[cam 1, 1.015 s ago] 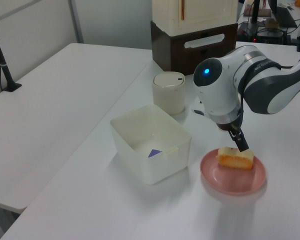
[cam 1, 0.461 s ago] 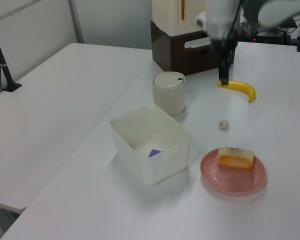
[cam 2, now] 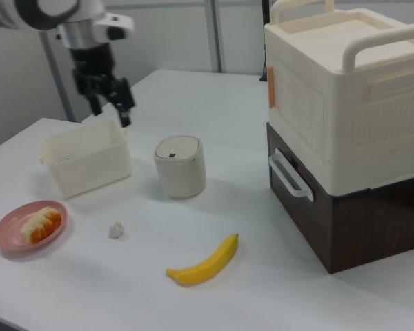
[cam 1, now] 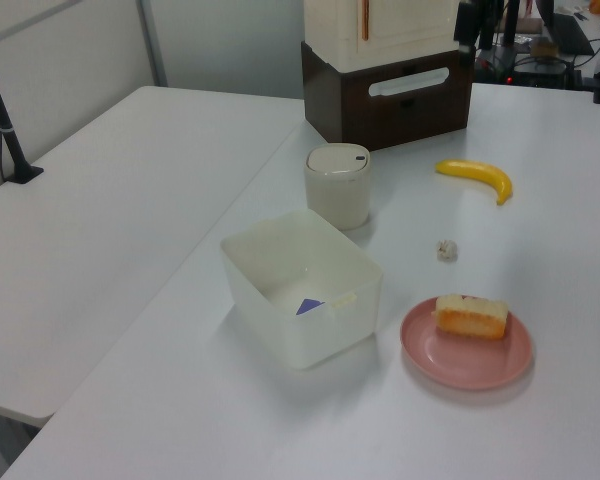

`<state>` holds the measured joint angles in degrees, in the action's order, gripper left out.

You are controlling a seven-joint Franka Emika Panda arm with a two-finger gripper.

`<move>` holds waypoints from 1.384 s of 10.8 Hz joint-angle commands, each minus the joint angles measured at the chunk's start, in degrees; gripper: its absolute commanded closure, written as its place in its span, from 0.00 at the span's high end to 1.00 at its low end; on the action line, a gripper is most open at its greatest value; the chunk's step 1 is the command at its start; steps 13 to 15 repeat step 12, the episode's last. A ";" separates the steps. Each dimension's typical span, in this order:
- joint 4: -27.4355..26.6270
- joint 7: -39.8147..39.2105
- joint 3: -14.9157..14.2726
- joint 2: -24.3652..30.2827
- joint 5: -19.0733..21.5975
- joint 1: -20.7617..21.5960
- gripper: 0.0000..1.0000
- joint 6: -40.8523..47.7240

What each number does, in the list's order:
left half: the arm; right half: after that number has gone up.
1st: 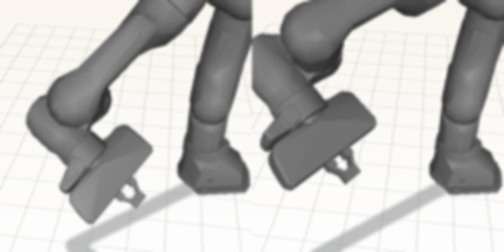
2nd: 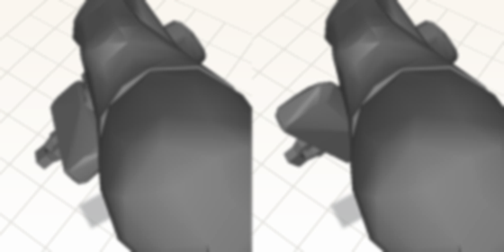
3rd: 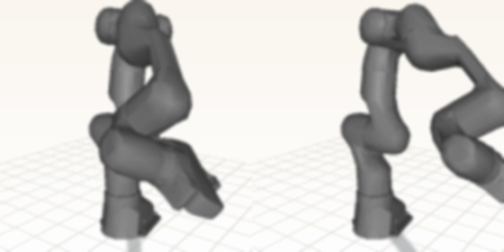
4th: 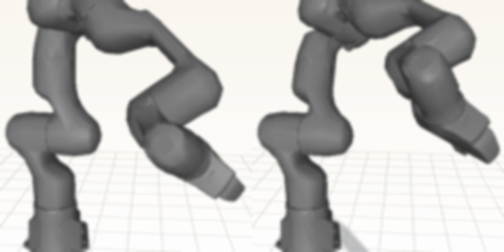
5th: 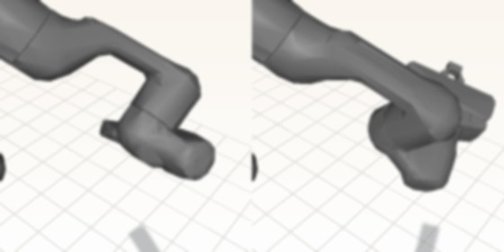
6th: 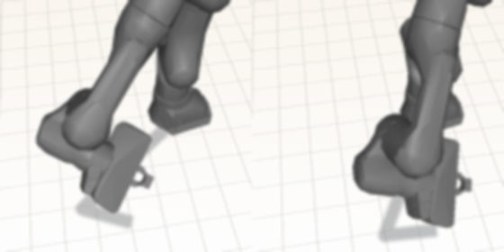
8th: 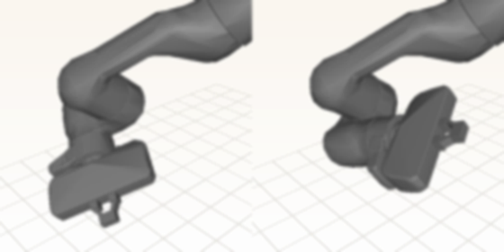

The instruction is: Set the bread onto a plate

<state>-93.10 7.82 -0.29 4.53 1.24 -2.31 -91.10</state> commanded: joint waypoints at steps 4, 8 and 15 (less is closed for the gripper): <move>5.21 -10.28 -9.82 -0.49 7.03 -1.82 1.00 1.54; 5.21 -10.28 -9.38 -0.57 3.16 -1.64 1.00 3.30; 5.21 -10.46 -9.38 -0.75 3.77 -1.64 1.00 3.21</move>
